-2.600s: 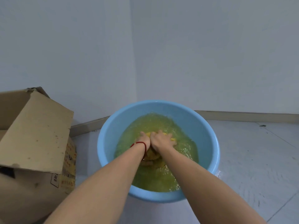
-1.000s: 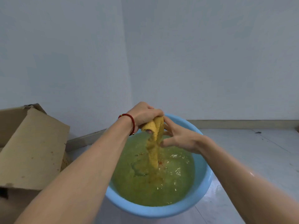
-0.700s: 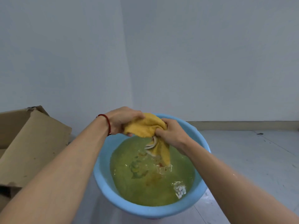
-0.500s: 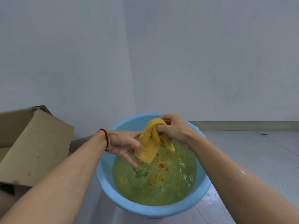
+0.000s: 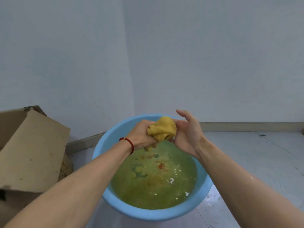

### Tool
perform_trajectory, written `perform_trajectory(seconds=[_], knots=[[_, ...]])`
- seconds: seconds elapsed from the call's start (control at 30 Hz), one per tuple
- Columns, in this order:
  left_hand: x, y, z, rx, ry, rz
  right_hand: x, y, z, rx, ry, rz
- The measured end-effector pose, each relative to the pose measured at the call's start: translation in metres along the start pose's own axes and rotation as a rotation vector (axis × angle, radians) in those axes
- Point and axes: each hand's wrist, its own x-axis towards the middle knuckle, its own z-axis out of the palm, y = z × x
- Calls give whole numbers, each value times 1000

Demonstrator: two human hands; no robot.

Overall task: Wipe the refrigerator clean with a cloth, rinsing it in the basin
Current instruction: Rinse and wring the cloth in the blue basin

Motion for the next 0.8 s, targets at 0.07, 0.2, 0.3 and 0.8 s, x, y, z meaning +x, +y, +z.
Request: perform_trajectory(seconds=[0.07, 0.2, 0.3, 0.8], knots=[[4, 2, -7, 275, 40, 261, 3, 10, 1, 16, 118, 66], [10, -10, -3, 668, 145, 718, -3, 28, 5, -15, -132, 414], [6, -27, -5, 810, 118, 748, -10, 30, 6, -474, -295, 380], [-17, -27, 2, -343, -682, -588, 0, 42, 1, -2024, -86, -476]])
